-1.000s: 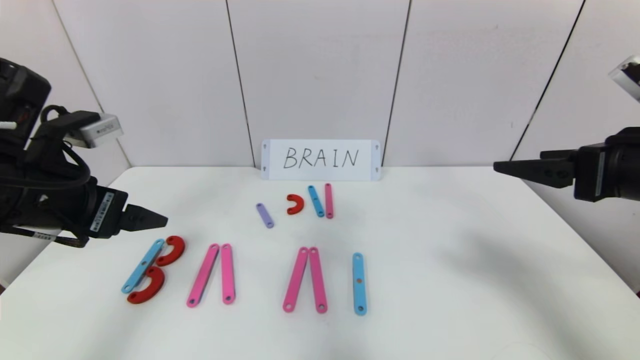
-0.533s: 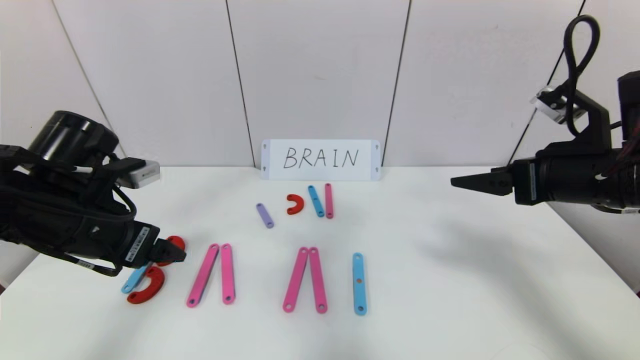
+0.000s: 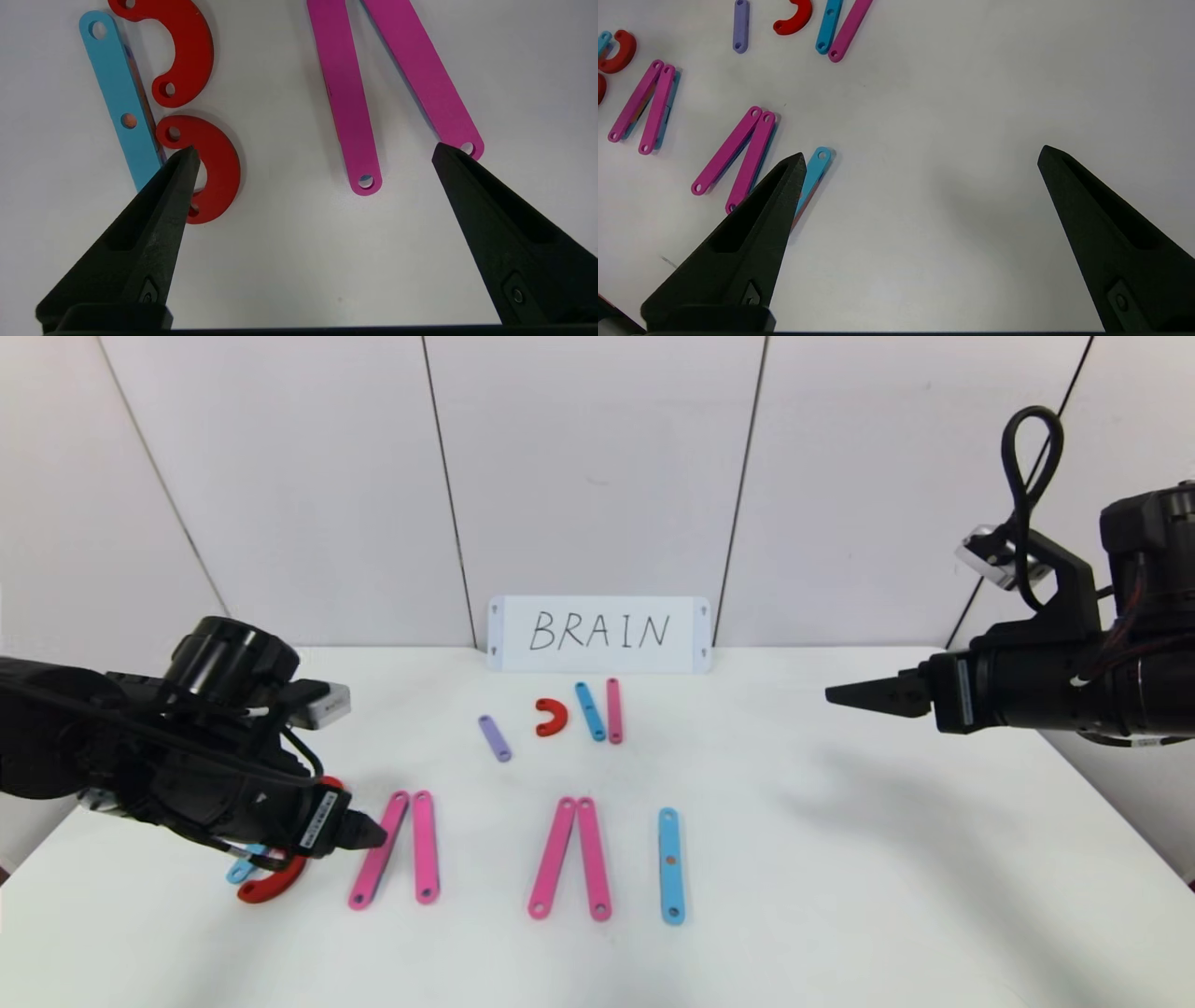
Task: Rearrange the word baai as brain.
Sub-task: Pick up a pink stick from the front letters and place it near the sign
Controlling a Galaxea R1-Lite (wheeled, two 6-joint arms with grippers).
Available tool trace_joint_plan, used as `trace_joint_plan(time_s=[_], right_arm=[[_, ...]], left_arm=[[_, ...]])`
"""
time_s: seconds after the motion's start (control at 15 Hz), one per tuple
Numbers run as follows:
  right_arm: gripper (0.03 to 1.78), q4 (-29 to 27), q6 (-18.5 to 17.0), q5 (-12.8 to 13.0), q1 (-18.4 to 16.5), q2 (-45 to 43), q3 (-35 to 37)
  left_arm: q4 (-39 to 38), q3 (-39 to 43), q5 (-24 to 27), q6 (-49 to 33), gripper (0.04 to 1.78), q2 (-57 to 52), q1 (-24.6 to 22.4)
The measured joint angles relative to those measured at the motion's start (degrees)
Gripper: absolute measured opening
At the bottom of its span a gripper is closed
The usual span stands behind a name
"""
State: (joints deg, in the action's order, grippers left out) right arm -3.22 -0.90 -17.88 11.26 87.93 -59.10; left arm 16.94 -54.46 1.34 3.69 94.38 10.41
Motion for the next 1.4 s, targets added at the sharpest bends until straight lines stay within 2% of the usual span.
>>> trace_joint_plan(time_s=[0.4,1.4], right_arm=[[1.73,0.24,0.02,-0.02,-0.49,0.18,0.56],[1.73,0.41,0.13,-0.35,-0.63,-0.26,1.33]], left_arm=[[-4.91,2.47,-0.33,-2.10,1.74,4.66,1.88],[-7.41,2.23,-2.24,-4.13,1.74,8.57,1.38]])
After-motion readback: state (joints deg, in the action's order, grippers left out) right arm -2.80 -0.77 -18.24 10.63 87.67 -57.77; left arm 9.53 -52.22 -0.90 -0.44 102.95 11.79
